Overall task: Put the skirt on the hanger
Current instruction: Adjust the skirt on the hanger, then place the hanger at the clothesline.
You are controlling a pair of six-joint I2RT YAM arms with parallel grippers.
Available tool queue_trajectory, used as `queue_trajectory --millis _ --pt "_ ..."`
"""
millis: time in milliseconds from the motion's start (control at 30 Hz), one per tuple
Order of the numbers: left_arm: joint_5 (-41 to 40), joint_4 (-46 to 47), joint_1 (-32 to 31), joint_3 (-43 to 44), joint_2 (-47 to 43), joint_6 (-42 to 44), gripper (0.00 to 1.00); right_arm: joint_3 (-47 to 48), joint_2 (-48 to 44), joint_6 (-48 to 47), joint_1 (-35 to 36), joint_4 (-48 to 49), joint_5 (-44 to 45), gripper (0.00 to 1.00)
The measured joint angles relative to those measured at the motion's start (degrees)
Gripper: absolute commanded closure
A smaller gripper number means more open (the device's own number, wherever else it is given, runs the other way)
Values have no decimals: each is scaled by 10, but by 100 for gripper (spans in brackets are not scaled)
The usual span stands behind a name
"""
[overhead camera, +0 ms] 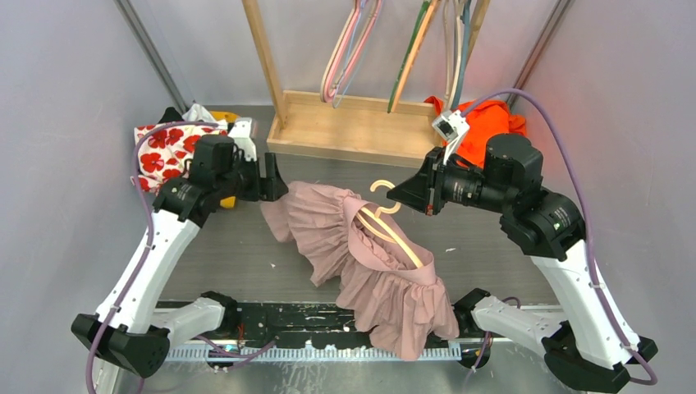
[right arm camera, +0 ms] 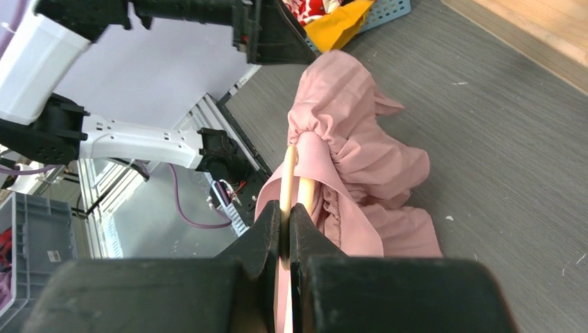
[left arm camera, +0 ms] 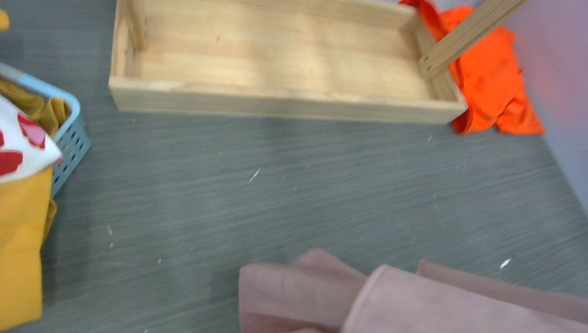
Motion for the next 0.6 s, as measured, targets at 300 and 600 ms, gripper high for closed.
queue_trajectory --millis 300,600 --pt "119 -5 1 85 -32 -39 3 -18 44 0 0 18 3 99" --pt "198 35 -7 79 9 -147 1 -18 99 0 13 64 6 99"
